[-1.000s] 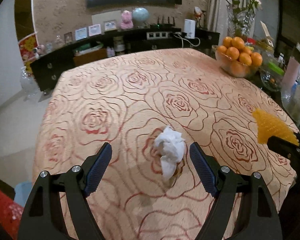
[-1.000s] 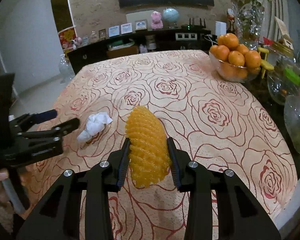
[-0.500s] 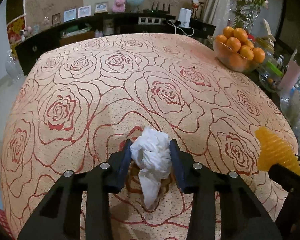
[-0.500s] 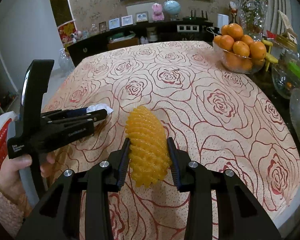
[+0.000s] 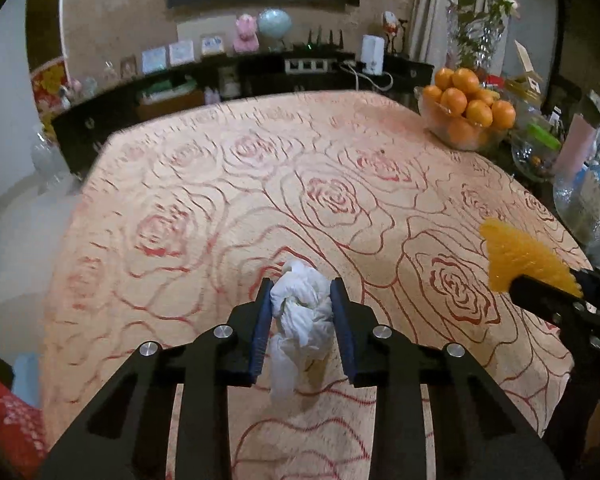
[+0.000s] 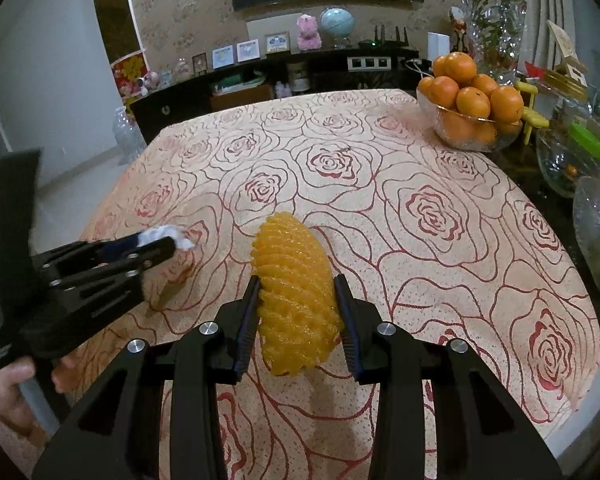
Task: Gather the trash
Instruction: 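Carry the tissue and foam mesh over the red wastebasket with both tools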
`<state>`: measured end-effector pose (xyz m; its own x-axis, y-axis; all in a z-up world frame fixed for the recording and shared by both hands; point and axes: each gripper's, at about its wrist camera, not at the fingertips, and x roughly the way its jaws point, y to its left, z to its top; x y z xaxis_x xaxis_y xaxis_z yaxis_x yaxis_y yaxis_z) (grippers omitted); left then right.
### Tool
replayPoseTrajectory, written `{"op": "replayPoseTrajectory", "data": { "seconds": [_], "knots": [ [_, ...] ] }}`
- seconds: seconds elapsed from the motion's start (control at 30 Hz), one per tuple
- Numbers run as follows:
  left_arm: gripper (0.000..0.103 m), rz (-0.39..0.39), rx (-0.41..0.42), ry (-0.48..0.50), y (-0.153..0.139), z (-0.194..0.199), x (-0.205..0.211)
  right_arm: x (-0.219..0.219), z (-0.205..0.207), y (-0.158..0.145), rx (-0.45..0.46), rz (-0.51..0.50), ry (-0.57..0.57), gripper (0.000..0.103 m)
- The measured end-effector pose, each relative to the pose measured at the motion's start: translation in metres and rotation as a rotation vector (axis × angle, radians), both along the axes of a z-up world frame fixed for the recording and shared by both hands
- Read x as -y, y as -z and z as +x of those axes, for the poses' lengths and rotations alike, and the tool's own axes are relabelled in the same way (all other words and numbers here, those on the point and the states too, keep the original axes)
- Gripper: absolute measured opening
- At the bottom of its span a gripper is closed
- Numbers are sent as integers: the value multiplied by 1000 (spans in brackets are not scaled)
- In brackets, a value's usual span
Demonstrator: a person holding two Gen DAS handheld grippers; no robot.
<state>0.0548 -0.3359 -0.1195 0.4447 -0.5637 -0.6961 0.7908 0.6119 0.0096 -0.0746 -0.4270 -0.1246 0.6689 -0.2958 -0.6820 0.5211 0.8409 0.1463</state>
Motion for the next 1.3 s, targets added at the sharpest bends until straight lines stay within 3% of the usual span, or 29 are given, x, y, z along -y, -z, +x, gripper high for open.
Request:
{"op": "replayPoseTrajectory", "data": {
  "seconds": [0.13, 0.6, 0.93, 1.3],
  "knots": [
    [28, -17, 78, -27, -21, -12, -17, -2, 1, -1, 11, -7, 0, 36],
    [28, -52, 200, -224, -61, -29, -107, -21, 13, -9, 50, -57, -48, 36],
    [28, -50, 256, -394, -84, -11, -195, -48, 33, -3, 24, -104, -113, 36],
    [28, -38, 286, -609, -84, 19, -285, -103, 65, -17, 44, -137, -260, 36]
  ]
}}
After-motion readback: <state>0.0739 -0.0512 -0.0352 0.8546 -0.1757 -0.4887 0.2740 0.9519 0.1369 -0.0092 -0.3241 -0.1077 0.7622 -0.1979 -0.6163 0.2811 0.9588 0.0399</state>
